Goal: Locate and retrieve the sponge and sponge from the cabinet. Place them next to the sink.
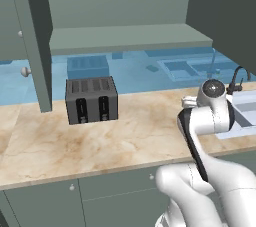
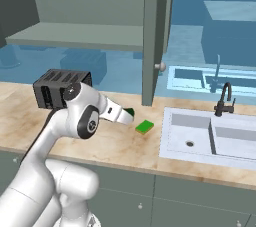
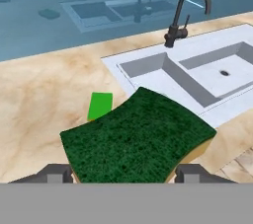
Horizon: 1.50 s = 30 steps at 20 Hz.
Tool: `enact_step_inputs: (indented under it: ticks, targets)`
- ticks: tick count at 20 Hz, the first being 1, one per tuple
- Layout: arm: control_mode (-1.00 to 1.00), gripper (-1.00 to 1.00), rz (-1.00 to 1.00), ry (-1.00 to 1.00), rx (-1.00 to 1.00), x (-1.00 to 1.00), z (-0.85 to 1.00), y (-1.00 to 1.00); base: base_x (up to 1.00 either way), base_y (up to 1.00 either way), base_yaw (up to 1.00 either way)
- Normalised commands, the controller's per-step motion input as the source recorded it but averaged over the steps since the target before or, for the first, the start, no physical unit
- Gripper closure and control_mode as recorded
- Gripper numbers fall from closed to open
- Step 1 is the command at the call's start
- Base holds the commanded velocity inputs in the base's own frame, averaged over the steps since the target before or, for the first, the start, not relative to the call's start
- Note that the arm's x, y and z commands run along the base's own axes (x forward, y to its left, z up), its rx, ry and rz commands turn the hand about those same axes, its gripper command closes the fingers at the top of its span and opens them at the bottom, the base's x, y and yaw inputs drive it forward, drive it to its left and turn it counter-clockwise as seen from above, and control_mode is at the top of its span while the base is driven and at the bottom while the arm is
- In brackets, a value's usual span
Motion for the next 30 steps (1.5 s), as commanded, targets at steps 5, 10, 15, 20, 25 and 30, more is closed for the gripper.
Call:
enact_step_inputs:
  ticks: [5, 10, 15, 20, 25, 30]
  targets:
    - [-1.0, 1.0, -0.03, 0.05, 0.01, 0.07, -0.32, -0.29, 0.0, 0.0, 0.0]
    - [-1.0, 1.0, 0.0, 0.1, 0.0, 0.0, -0.3, -0.06, 0.0, 0.0, 0.0]
    - [-1.0, 1.0, 0.0, 0.09, 0.0, 0.05, -0.29, -0.11, 0.0, 0.0, 0.0]
    - [-1.0, 1.0, 0.0, 0.01, 0.0, 0.03, -0.25, -0.2, 0.0, 0.0, 0.0]
    - [-1.0, 1.0, 0.0, 0.0, 0.0, 0.07, -0.26, -0.22, 0.0, 0.0, 0.0]
    - [-1.0, 1.0, 0.01, 0.01, 0.0, 0.07, -0.31, -0.13, 0.0, 0.0, 0.0]
